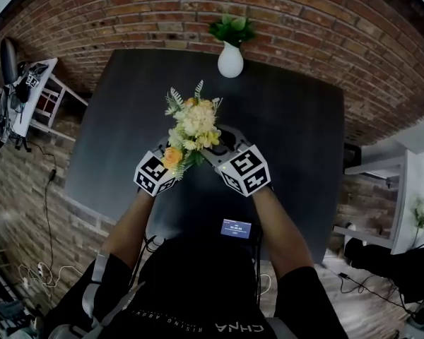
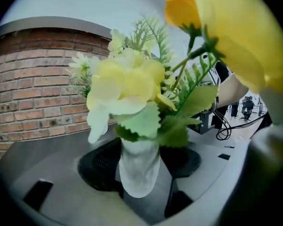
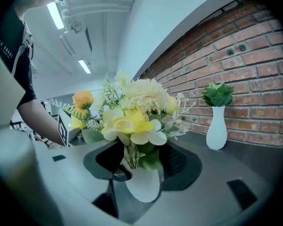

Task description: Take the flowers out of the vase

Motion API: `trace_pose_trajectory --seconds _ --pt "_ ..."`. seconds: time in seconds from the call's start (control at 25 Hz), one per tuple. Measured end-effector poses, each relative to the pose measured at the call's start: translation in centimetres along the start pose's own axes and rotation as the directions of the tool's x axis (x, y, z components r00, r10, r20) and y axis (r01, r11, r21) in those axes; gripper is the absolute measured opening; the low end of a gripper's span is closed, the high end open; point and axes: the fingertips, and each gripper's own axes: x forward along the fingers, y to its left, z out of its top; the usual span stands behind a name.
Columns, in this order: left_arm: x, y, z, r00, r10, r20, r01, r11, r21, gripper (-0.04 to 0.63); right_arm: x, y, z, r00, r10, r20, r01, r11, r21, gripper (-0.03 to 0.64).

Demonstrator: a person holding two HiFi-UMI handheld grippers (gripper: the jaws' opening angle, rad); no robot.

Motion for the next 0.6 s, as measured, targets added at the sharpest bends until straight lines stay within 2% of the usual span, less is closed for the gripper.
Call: trace_pose_trajectory --seconds 0.24,0.6 --pt "-0.21 0.34 0.14 1.000 0.024 0.018 -0.024 0.999 -0.023 0.268 0.09 0.48 -0.20 0.999 -0.042 0.012 0.043 0.998 -0.046 0.065" --pt "-0.19 0.65 0.08 0.999 0.029 0.024 -0.028 0.999 -0.037 0.268 -0.13 0.44 0.26 0.999 -0.039 0.004 0.040 0.999 -0.016 0.029"
